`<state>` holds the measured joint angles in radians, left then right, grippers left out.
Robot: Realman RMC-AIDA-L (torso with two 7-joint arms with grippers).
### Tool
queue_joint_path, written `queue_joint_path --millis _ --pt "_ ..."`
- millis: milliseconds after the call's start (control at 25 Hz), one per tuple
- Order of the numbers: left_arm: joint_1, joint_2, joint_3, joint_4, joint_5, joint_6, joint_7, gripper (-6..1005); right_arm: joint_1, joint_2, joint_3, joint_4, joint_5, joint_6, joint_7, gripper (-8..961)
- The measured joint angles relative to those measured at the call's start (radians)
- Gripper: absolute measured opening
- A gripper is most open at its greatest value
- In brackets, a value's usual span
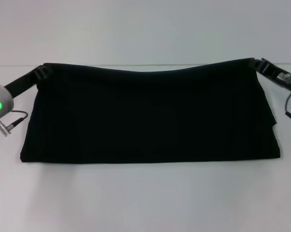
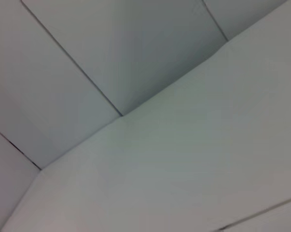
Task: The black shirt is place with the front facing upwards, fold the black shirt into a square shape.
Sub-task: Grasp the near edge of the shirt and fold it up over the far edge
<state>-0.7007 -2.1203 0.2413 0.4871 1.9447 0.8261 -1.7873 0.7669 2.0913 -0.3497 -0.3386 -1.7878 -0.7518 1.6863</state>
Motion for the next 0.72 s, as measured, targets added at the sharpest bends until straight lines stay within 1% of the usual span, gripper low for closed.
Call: queue_joint_path --millis 120,280,400,480,520,720 --pt "-0.015 -0.013 0.0 -0.001 -0.001 -0.062 0.01 41 0.019 0.002 0.0 0.047 0.047 0.069 -0.071 9" --pt "-0.031 -0.024 0.0 -0.003 -0.004 -0.109 0.014 40 0.042 0.006 0.0 0.091 0.109 0.143 -0.194 9" --pt "-0.038 -0.033 0.012 -0.003 -0.007 -0.128 0.039 40 0.054 0.007 0.0 0.106 0.144 0.165 -0.269 10" --pt "-0.04 -0.039 0.022 -0.005 -0.02 -0.148 0.064 40 0.058 0.007 0.0 0.108 0.156 0.164 -0.31 40" --pt "-0.041 -0.041 0.022 -0.011 -0.032 -0.156 0.08 40 0.06 0.008 0.0 0.109 0.161 0.162 -0.327 55" --pt "-0.033 -0.041 0.021 -0.048 -0.18 -0.173 0.212 98 0.07 0.008 0.0 0.12 0.21 0.154 -0.363 130"
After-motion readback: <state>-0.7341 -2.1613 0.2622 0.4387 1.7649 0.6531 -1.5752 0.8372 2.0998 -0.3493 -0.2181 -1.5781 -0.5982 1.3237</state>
